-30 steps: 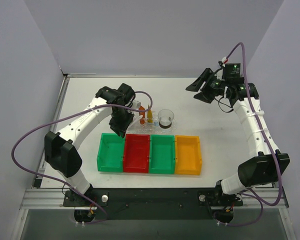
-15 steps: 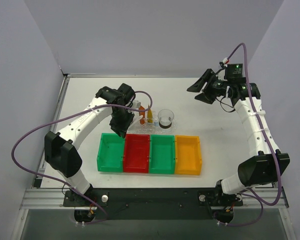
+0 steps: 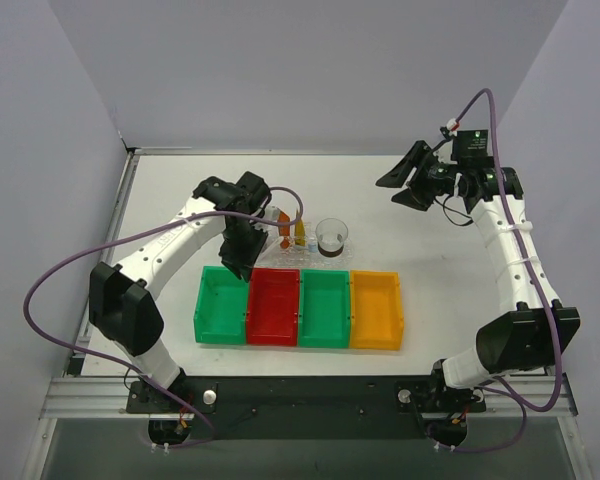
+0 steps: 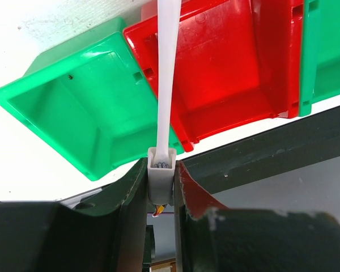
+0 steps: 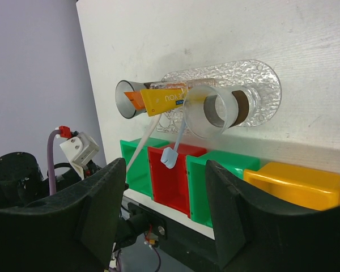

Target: Prepare toiletry sets of a toothbrush and toothpaste on the tray

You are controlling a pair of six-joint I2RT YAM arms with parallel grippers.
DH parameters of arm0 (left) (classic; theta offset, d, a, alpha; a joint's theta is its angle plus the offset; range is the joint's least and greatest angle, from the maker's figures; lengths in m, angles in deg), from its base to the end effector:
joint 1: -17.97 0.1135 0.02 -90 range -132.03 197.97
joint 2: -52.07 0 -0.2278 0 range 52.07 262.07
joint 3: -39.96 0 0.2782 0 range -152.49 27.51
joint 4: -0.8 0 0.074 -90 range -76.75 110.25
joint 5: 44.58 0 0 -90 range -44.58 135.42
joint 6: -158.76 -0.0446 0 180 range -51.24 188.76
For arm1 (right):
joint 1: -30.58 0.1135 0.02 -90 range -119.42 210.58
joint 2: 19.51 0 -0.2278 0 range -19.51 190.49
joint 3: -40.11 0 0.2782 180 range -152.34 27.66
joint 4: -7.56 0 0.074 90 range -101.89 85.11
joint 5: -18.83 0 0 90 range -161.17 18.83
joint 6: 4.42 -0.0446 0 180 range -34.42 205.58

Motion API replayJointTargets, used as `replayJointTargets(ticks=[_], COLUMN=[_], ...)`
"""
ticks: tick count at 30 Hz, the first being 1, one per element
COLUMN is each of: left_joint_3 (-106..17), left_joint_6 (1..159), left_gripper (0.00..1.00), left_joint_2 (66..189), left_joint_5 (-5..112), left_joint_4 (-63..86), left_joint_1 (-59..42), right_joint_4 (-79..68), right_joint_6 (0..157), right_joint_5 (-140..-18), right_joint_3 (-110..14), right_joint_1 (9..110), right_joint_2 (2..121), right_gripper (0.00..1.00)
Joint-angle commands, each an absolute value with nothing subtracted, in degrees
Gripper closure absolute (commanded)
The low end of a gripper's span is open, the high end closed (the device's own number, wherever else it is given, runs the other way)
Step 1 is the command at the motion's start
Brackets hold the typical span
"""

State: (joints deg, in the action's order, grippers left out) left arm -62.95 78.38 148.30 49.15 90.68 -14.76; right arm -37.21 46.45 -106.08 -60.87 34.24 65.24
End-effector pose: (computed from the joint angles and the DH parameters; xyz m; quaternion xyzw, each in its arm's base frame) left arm 0.2803 -0.1836 0.2546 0.2017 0.9771 -0.0517 0.0435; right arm 0.3610 0.0487 0.3653 0.1038 0.8277 0.4179 0.3598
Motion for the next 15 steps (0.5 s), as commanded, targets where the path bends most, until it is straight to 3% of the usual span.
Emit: replayJointTargets(ticks=[1,15], left_joint_3=[-63.1,-64.0], left_joint_6=[79.0,79.2], left_gripper=[1.0,1.0], left_joint_2=[146.2,147.4], left_joint_5=[49.8,49.1], left_joint_4=[99.5,100.9], left_joint_1=[-15.7,-16.6], right_joint_4=[-38.1,-38.9], right_joint_6=[47.4,48.1], right_joint_5=[-107.5,-107.4], right_joint_3=[-60.1,-59.7], right_joint_1=[33.7,33.0], right_joint_2=[62.8,62.1], right_gripper=[0.47,0.47])
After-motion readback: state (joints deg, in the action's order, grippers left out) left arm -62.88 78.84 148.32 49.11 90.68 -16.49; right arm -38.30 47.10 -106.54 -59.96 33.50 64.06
